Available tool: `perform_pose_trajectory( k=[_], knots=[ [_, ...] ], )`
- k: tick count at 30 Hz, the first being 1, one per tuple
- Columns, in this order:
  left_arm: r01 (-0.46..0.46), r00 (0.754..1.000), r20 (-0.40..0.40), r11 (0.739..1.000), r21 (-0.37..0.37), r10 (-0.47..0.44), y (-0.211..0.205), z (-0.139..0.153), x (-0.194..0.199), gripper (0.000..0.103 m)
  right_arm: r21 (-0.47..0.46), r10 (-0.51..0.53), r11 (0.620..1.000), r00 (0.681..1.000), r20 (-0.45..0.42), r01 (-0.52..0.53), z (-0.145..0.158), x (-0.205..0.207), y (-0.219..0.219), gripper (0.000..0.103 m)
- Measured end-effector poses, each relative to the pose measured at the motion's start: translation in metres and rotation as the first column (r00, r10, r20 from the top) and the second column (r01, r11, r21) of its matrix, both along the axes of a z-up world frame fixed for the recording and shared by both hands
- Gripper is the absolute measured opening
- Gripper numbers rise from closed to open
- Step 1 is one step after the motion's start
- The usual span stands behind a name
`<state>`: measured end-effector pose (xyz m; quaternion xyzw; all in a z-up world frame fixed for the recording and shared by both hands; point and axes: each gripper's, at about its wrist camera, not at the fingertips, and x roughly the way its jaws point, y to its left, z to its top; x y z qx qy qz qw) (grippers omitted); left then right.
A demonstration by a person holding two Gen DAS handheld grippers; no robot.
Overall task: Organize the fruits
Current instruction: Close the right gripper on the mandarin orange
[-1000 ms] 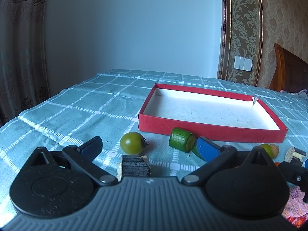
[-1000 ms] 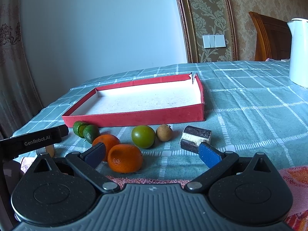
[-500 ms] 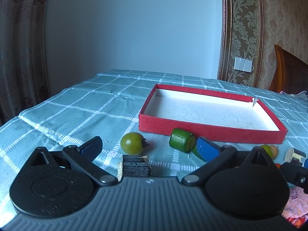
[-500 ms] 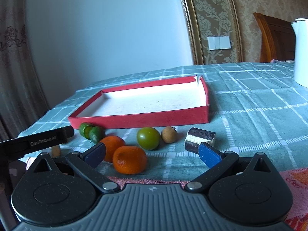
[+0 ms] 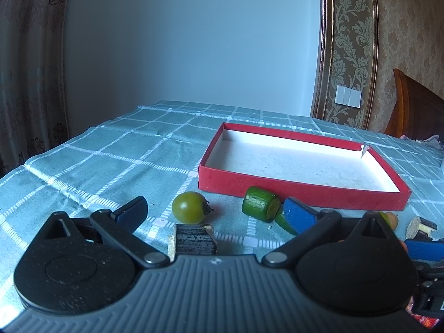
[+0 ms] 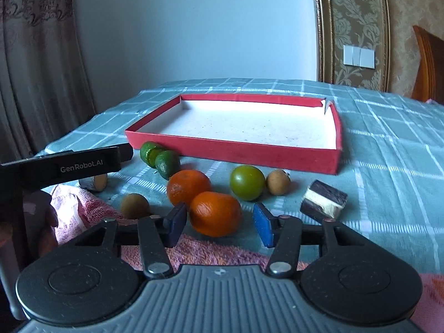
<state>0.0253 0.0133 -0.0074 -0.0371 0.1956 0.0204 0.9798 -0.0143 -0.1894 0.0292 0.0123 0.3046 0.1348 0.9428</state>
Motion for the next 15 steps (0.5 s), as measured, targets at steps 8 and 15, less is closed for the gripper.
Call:
perform_pose_trajectory(
  k=[8,15],
  knots=[
    [0.008,1.000,-0.004,1.000,-0.005,-0.008,0.001,0.000,0.002,0.103,0.004,0.012,1.000,0.999,-0.029,-0.012,-0.003,0.005,0.003,0.042],
    [0.008,1.000,-0.007,1.000,-0.006,-0.008,0.001,0.000,0.002,0.103,0.018,-0.029,0.999,0.998,0.058,0.028,0.029,0.015,-0.012,0.042]
  ],
)
